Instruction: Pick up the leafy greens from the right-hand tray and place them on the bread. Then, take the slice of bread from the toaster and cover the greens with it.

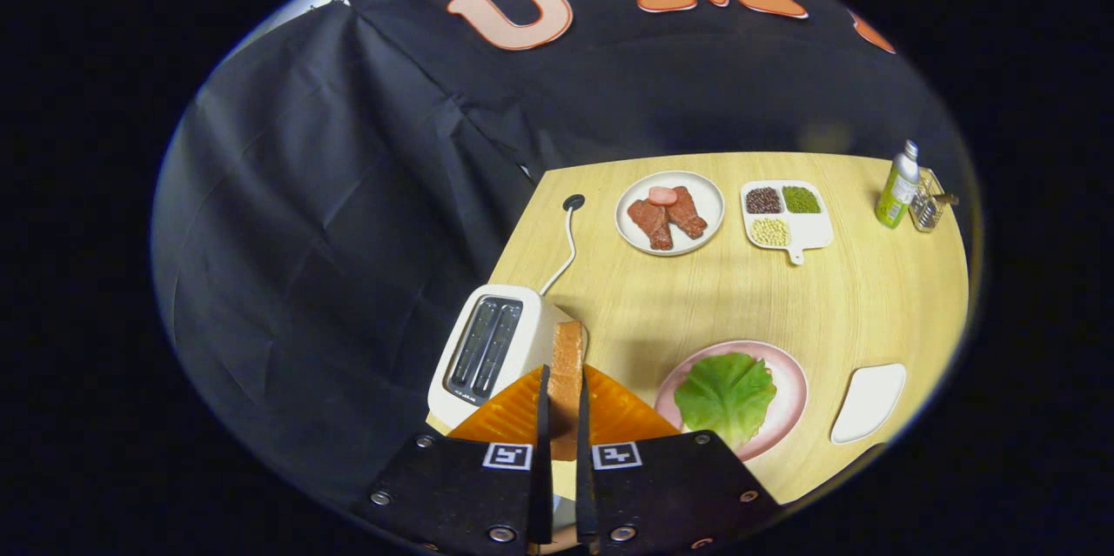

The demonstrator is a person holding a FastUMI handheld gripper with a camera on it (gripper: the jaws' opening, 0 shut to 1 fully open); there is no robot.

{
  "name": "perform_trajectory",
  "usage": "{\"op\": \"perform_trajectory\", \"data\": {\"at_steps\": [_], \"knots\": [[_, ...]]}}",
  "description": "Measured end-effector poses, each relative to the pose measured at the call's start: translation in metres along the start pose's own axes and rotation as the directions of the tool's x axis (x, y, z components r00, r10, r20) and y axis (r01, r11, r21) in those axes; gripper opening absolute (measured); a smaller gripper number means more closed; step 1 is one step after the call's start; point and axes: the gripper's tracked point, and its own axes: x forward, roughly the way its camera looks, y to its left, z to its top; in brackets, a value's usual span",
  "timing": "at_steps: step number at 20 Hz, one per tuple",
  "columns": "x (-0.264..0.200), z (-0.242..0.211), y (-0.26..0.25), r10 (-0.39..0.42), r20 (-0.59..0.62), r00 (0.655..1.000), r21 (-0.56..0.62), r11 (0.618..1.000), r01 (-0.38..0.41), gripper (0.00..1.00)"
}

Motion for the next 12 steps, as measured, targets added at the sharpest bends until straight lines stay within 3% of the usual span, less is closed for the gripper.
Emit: {"op": "perform_trajectory", "data": {"at_steps": [12], "knots": [[0.009, -0.040, -0.104, 0.076, 0.039, 0.996, 0.151, 0.985, -0.081, 0.11]]}}
